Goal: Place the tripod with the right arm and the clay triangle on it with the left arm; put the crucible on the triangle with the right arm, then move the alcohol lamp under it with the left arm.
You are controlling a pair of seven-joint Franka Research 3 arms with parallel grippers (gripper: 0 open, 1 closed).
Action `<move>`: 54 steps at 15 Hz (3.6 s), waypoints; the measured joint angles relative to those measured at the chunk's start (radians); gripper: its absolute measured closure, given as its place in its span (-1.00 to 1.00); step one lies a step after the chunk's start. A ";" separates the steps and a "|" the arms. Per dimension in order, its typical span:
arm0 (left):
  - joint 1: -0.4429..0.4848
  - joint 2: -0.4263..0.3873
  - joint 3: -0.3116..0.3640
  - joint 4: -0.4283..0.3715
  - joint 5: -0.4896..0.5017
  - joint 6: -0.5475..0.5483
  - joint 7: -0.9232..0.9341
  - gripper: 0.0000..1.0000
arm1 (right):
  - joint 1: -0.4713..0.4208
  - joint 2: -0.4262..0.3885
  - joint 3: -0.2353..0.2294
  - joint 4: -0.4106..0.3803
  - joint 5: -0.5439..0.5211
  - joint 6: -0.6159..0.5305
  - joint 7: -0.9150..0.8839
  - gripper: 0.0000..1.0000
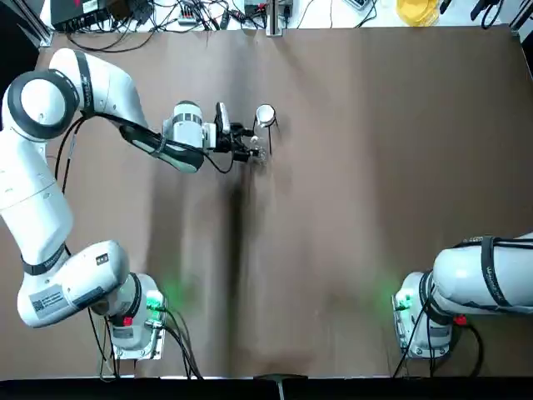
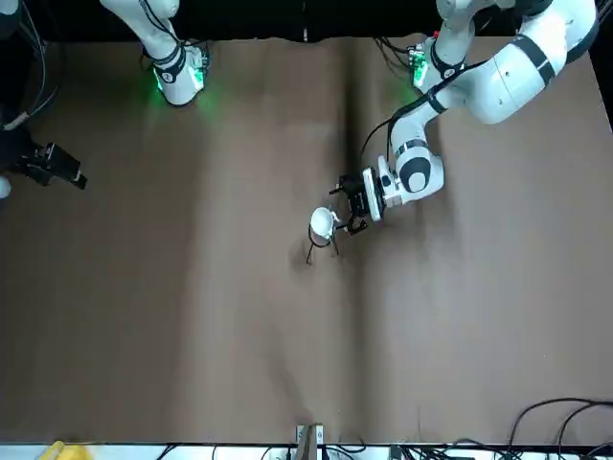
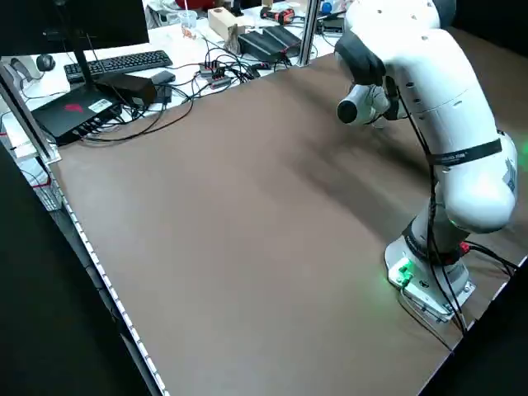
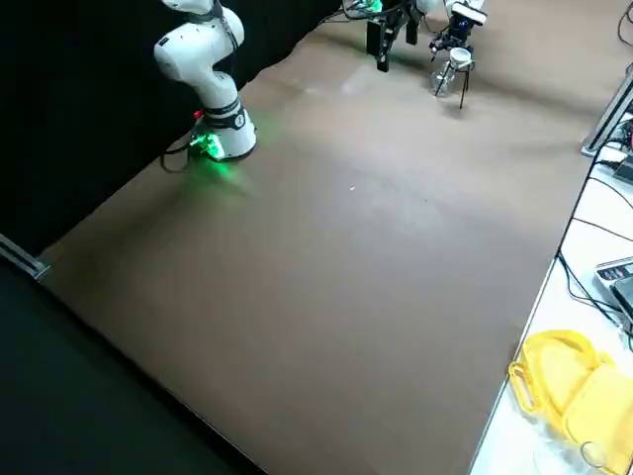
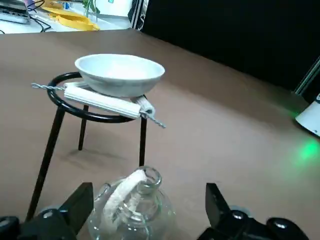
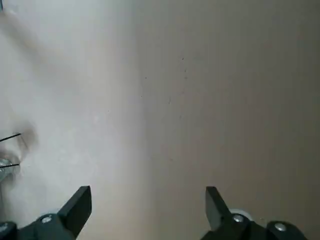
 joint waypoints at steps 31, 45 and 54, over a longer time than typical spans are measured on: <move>0.132 -0.024 0.031 0.114 0.840 -0.378 -0.574 -0.98 | 0.002 0.000 0.007 -0.002 0.006 0.009 0.000 -1.00; 0.052 0.006 0.222 0.096 0.890 -0.597 -0.219 -0.98 | 0.003 0.000 0.007 -0.002 0.005 0.047 0.000 -1.00; -0.010 0.055 0.256 0.097 0.890 -0.597 -0.210 0.13 | 0.005 0.000 0.012 -0.004 0.004 0.004 -0.040 -1.00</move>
